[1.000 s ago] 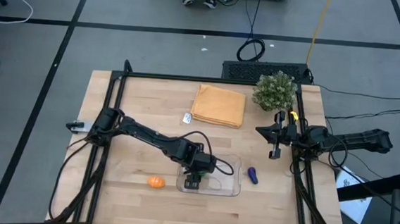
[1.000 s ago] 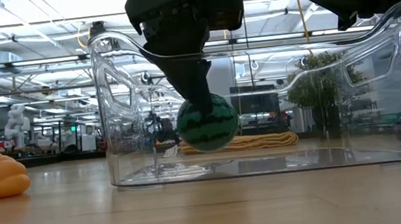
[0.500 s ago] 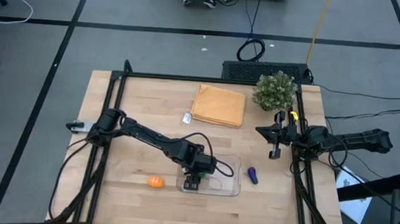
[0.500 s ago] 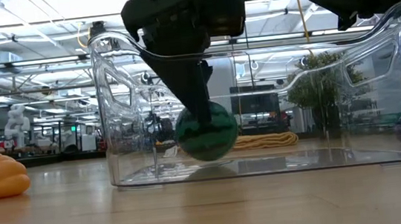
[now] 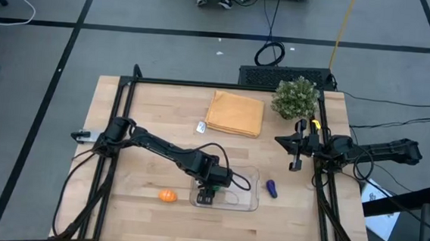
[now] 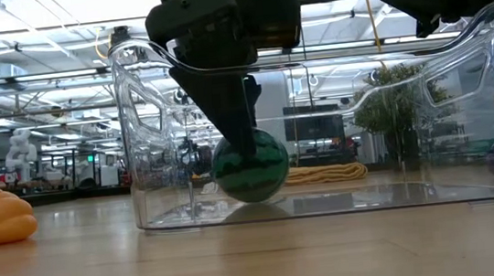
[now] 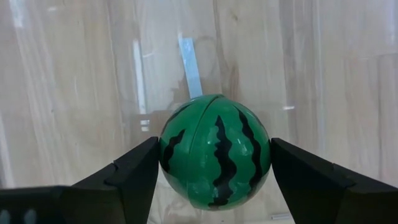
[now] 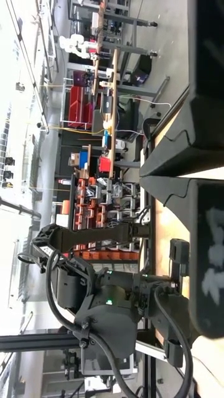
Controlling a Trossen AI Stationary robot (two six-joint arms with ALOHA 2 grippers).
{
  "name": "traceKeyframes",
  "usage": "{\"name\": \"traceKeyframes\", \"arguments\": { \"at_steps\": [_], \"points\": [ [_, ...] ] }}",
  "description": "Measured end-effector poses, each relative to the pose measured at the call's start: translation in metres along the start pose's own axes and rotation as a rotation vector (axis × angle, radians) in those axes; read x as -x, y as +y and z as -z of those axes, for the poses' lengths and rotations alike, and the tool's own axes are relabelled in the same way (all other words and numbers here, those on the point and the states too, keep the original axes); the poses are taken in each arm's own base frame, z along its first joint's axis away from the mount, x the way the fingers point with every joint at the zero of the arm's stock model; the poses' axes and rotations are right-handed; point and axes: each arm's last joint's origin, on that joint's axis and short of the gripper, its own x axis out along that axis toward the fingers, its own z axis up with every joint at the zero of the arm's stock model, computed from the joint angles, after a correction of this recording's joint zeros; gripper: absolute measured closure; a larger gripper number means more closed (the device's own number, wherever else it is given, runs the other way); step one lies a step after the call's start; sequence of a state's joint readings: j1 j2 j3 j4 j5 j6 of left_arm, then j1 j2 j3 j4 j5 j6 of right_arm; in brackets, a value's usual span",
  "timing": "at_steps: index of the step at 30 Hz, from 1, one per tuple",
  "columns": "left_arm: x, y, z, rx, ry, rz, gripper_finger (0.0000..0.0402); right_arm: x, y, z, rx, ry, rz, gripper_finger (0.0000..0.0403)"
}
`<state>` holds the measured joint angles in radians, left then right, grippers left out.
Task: Pick and placing Produce into tupperware
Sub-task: Put the watermelon into the transparent bin
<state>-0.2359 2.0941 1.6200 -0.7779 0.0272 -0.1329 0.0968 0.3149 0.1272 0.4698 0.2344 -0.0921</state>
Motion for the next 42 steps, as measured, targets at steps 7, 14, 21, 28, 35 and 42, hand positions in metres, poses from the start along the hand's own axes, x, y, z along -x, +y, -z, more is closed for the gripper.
{"name": "traceKeyframes", "arguments": {
  "at_steps": [7, 14, 21, 28, 35, 42],
  "points": [
    [0.0, 0.0001, 0.0005, 0.004, 0.005, 0.0, 0.0118, 0.0, 0.0, 0.0, 0.001, 0.0, 0.0, 0.0403],
    [-0.0003, 0.0001, 0.0011, 0.008, 0.009, -0.001, 0.0083, 0.0, 0.0, 0.0, -0.001, 0.0, 0.0, 0.0403],
    [-0.0006, 0.0003, 0.0009, -0.002, 0.006, -0.012, 0.0076, 0.0, 0.0, 0.0, -0.001, 0.0, 0.0, 0.0403],
    [-0.0006, 0.0008, 0.0009, -0.004, 0.005, -0.024, 0.0076, 0.0, 0.0, 0.0, -0.001, 0.0, 0.0, 0.0403],
    [-0.0006, -0.0009, 0.0012, 0.005, 0.013, 0.034, 0.0075, 0.0, 0.0, -0.0001, -0.001, -0.001, 0.0, 0.0403],
    [-0.0005, -0.0013, 0.0013, 0.027, 0.016, 0.05, 0.0075, 0.0, 0.0, 0.0, -0.001, 0.0, 0.0, 0.0403]
  ]
}}
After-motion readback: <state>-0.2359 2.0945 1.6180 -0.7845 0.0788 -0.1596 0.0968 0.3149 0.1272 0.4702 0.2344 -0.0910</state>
